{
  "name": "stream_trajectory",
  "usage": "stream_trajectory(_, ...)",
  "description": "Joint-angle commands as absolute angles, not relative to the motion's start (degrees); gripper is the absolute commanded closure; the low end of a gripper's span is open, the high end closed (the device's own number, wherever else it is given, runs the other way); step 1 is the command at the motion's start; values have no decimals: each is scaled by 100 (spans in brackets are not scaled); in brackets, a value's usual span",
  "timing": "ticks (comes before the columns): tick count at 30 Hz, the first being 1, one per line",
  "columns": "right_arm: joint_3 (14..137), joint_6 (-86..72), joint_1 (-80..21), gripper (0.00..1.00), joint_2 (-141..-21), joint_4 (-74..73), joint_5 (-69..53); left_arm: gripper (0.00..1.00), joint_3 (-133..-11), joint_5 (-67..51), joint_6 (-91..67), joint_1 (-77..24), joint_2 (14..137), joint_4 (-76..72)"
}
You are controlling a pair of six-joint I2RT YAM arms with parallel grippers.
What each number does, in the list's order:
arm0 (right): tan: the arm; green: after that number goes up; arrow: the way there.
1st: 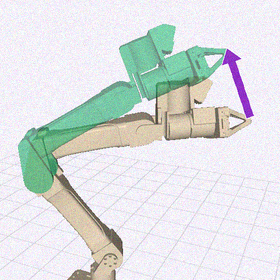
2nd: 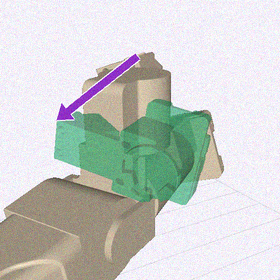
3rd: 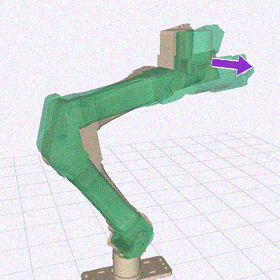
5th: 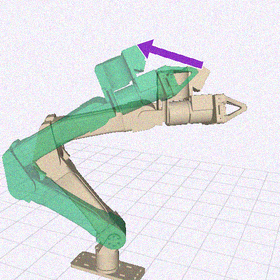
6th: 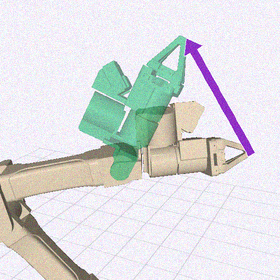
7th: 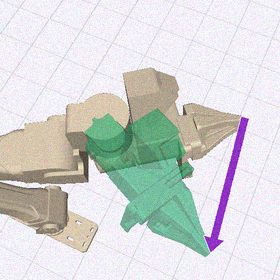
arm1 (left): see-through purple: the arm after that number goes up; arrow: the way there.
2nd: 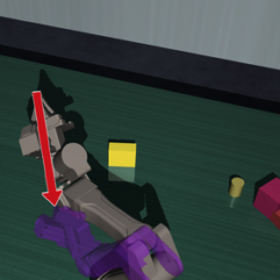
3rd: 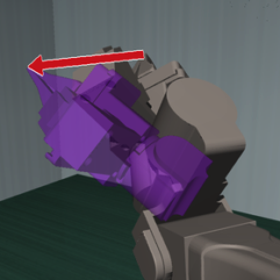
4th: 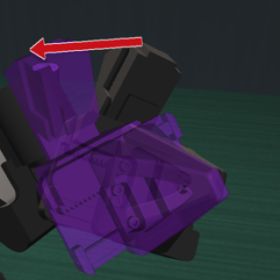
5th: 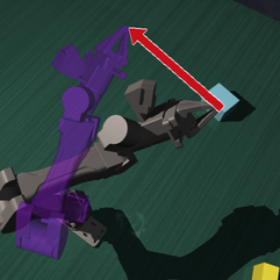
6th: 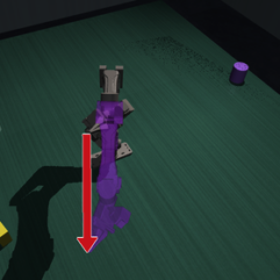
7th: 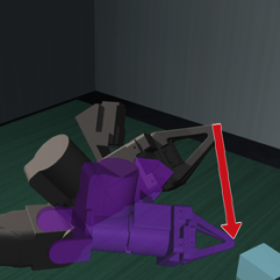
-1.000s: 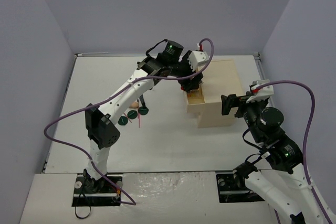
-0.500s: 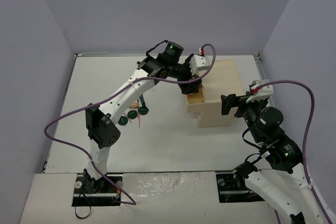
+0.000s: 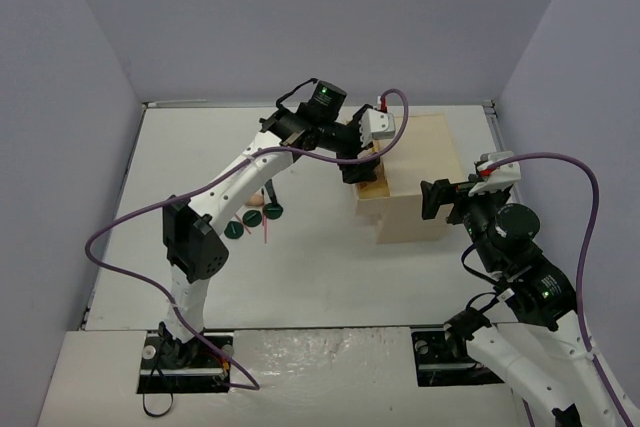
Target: Organize the makeup
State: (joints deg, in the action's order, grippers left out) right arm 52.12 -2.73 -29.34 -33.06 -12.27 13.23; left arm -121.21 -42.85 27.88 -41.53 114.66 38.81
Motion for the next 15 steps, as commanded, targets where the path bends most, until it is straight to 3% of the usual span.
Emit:
stream_trajectory(1,5354,-234,-2962,0,-3438,-888,1415,16,-12259,-4381,3032,-4094,10982,3723)
stream_trajectory(4,5365,-215,-2967,0,-3458,-888,1415,12,-12236,-4331,3025,-4078,10947,3689)
stream_trajectory(10,5419,-226,-2969,0,-3545,-888,1423,11,-12017,-4102,2133,-3988,10784,3077)
stream_trajectory(15,5519,-299,-2962,0,-3742,-942,1338,11,-10815,-3220,850,-3818,9964,1654)
